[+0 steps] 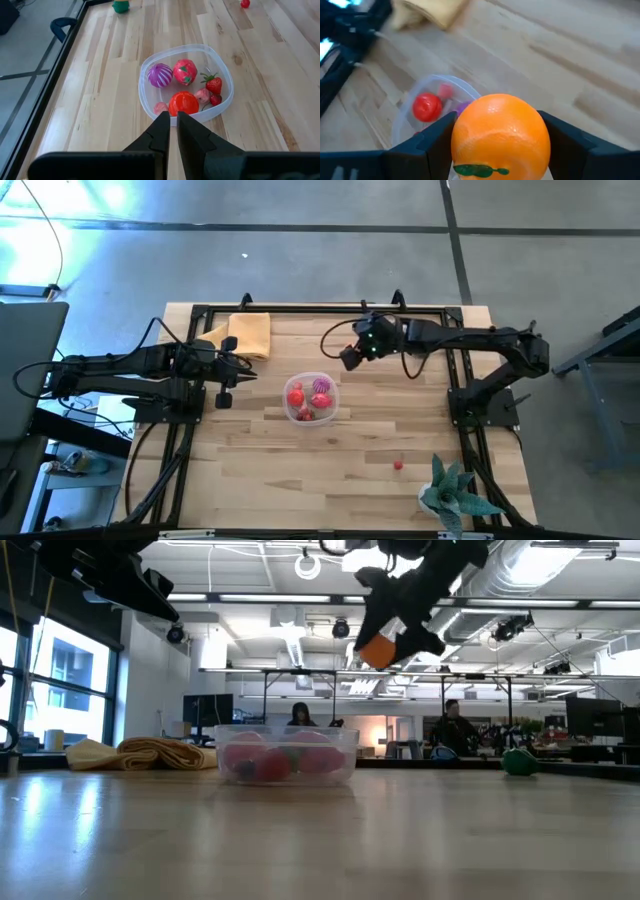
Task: Pick and placing Produce into tupperware
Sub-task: Put the orange into the transparent bin, then put the green bell pepper into the transparent bin
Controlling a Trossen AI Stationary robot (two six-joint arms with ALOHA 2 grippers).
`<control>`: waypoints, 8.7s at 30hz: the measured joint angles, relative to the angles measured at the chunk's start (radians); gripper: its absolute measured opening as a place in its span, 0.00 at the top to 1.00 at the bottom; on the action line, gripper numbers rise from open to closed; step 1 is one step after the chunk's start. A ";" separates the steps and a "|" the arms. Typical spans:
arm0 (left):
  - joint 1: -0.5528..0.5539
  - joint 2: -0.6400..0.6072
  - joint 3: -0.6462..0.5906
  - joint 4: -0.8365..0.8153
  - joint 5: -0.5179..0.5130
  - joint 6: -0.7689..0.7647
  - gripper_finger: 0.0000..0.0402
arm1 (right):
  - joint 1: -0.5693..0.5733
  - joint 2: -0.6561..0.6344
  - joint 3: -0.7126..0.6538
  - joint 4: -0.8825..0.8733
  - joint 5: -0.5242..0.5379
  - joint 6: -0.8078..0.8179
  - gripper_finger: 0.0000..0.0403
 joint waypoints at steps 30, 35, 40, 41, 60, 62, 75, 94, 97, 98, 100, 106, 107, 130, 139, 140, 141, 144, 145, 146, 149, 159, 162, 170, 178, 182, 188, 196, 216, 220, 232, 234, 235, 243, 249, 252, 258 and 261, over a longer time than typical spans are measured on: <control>0.000 0.000 0.000 0.000 0.000 0.000 0.94 | 0.127 0.561 0.423 0.002 -0.152 -0.583 0.41; 0.000 0.000 0.000 0.000 0.000 0.000 0.94 | 0.128 0.594 0.423 0.010 -0.153 -0.587 0.41; 0.000 0.000 0.000 0.000 0.000 0.000 0.94 | 0.128 0.617 0.423 0.030 -0.153 -0.593 0.41; 0.000 0.000 0.000 0.000 0.000 0.000 0.94 | 0.128 0.621 0.423 0.034 -0.153 -0.596 0.41; 0.000 0.000 0.000 0.000 0.000 0.000 0.94 | 0.134 0.654 0.422 0.082 -0.198 -0.617 0.41; 0.000 0.000 0.000 0.000 0.000 0.000 0.94 | 0.135 0.656 0.422 0.090 -0.204 -0.617 0.41; 0.000 0.000 0.000 0.000 0.000 0.000 0.94 | 0.135 0.657 0.422 0.078 -0.183 -0.625 0.40; 0.000 0.000 0.000 0.000 0.000 0.000 0.94 | 0.139 0.657 0.422 0.072 -0.123 -0.628 0.36; 0.000 0.000 0.000 0.000 0.000 0.000 0.94 | 0.140 0.657 0.422 0.072 -0.109 -0.628 0.36; 0.000 0.000 0.000 0.000 0.000 0.000 0.94 | 0.140 0.657 0.422 0.072 -0.106 -0.628 0.36; 0.000 0.000 0.000 0.000 0.000 0.000 0.94 | 0.141 0.657 0.422 0.071 -0.105 -0.628 0.36; 0.000 0.000 0.000 0.000 0.000 0.000 0.94 | 0.142 0.657 0.422 0.054 -0.103 -0.617 0.36; 0.000 0.000 0.000 0.000 0.000 0.000 0.94 | 0.143 0.657 0.422 0.052 -0.101 -0.618 0.36; 0.000 0.000 0.000 0.000 0.000 0.000 0.94 | 0.163 0.657 0.422 0.053 -0.021 -0.643 0.28; 0.000 0.000 0.000 0.000 0.000 0.000 0.94 | 0.174 0.657 0.422 0.054 -0.003 -0.654 0.28; 0.000 0.000 0.000 0.000 0.000 0.000 0.94 | 0.175 0.657 0.422 0.054 -0.003 -0.655 0.28; 0.000 0.000 0.000 0.000 0.000 0.000 0.94 | 0.175 0.657 0.422 0.053 -0.003 -0.655 0.28; 0.000 0.000 0.000 0.000 0.000 0.000 0.94 | 0.175 0.657 0.441 0.022 0.000 -0.661 0.28; 0.000 0.000 0.000 0.000 0.000 0.000 0.94 | 0.176 0.657 0.449 0.019 0.004 -0.665 0.28; 0.000 0.000 0.000 0.000 0.000 0.000 0.94 | 0.177 0.657 0.460 0.011 0.014 -0.668 0.28; 0.000 0.000 0.000 0.000 0.000 0.000 0.94 | 0.180 0.657 0.496 -0.029 0.023 -0.670 0.28; 0.000 0.000 0.000 0.000 0.000 0.000 0.94 | 0.184 0.657 0.585 -0.191 0.043 -0.686 0.28; 0.000 0.000 0.000 0.000 0.000 0.000 0.94 | 0.191 0.657 0.611 -0.262 0.084 -0.687 0.28; 0.000 0.000 0.000 0.000 0.000 0.000 0.94 | 0.212 0.657 0.714 -0.590 0.233 -0.610 0.28; 0.000 0.000 0.000 0.000 0.000 0.000 0.94 | 0.195 0.654 0.775 -1.050 0.482 -0.338 0.28; 0.000 0.000 0.000 0.000 0.000 0.000 0.94 | 0.166 0.598 0.707 -1.037 0.499 -0.302 0.28; 0.000 0.000 0.000 0.000 0.000 0.000 0.94 | 0.106 0.459 0.538 -1.030 0.498 -0.224 0.28; 0.000 0.000 0.000 0.000 0.000 0.000 0.94 | 0.016 0.101 0.160 -0.846 0.451 -0.110 0.28; 0.000 0.000 0.000 0.000 0.000 0.000 0.94 | -0.293 -0.281 -0.299 -0.553 0.237 0.303 0.28; 0.000 0.000 0.000 0.000 0.000 0.000 0.94 | -0.350 -0.281 -0.334 -0.511 0.226 0.260 0.28; 0.000 0.000 0.000 0.000 0.000 0.000 0.94 | -0.436 -0.281 -0.406 -0.390 0.202 0.211 0.28; 0.000 0.000 0.000 0.000 0.000 0.000 0.94 | -0.446 -0.281 -0.429 -0.342 0.180 0.207 0.28; 0.000 0.000 0.000 0.000 0.000 0.000 0.94 | -0.452 -0.281 -0.440 -0.326 0.175 0.202 0.28; 0.000 0.000 0.000 0.000 0.000 0.000 0.94 | -0.496 -0.280 -0.479 -0.294 0.223 0.199 0.28; 0.000 0.000 0.000 0.000 0.000 0.000 0.94 | -0.510 -0.280 -0.479 -0.272 0.205 0.201 0.28; 0.000 0.000 0.000 0.000 0.000 0.000 0.94 | -0.511 -0.265 -0.479 -0.269 0.204 0.202 0.28; 0.000 0.000 0.000 0.000 0.000 0.000 0.94 | -0.511 -0.183 -0.479 -0.240 0.204 0.186 0.28; 0.000 0.000 0.000 0.000 0.000 0.000 0.94 | -0.511 -0.145 -0.479 -0.208 0.205 0.183 0.28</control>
